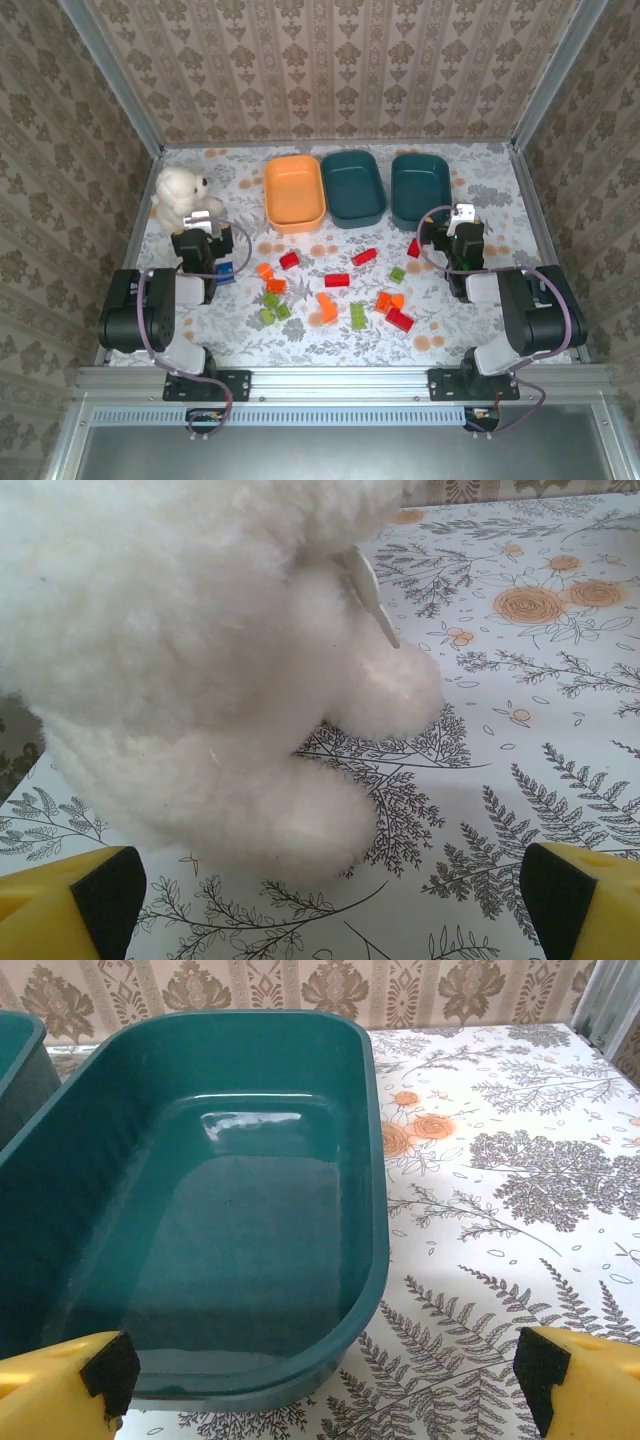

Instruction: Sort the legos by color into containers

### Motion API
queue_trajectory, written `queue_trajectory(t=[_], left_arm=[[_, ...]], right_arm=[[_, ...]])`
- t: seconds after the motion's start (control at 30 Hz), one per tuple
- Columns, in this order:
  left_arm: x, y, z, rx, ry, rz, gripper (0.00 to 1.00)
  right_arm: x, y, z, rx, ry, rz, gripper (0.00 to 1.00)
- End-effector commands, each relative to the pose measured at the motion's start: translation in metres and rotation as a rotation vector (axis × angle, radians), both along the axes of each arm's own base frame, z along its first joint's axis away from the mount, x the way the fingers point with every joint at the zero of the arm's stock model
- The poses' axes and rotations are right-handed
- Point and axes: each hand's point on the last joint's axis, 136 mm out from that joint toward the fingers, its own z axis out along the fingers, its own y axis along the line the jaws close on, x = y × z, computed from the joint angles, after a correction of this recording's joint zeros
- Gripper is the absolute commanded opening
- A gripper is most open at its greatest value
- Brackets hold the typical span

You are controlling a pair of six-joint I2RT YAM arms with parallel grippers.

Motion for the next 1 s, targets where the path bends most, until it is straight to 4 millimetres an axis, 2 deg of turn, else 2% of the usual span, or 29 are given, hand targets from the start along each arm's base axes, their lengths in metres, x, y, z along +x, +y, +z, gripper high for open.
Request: queue_trajectory(t=[0.0,0.7,0.83,0.9,0.97], left_arm=[[0.006,-0.002,0.013,0.002,-0.044,-0.015,1.00],[0.005,-0.003,0.013,0.002,-0.046,-0.018,1.00],[-0.003,-0.008,0.040,0.070,-0.074,0.005,1.00],[-0.008,-0.018,0.061,0.136,-0.095,0.010,1.00],[-0.013,-0.024,0.081,0.126,-0.108,0.023,1.00]], right_arm=[[0.003,0.001,0.003,-0.003,-0.007,0.015,1.00],[0.003,0.001,0.002,-0.003,-0.005,0.015,1.00],[-0.001,-0.003,0.026,-0.029,-0.014,-0.030,1.00],[-0.007,-0.008,0.051,-0.046,-0.033,-0.076,1.00],[-0.015,-0.012,0.084,-0.041,-0.112,-0.115,1.00]])
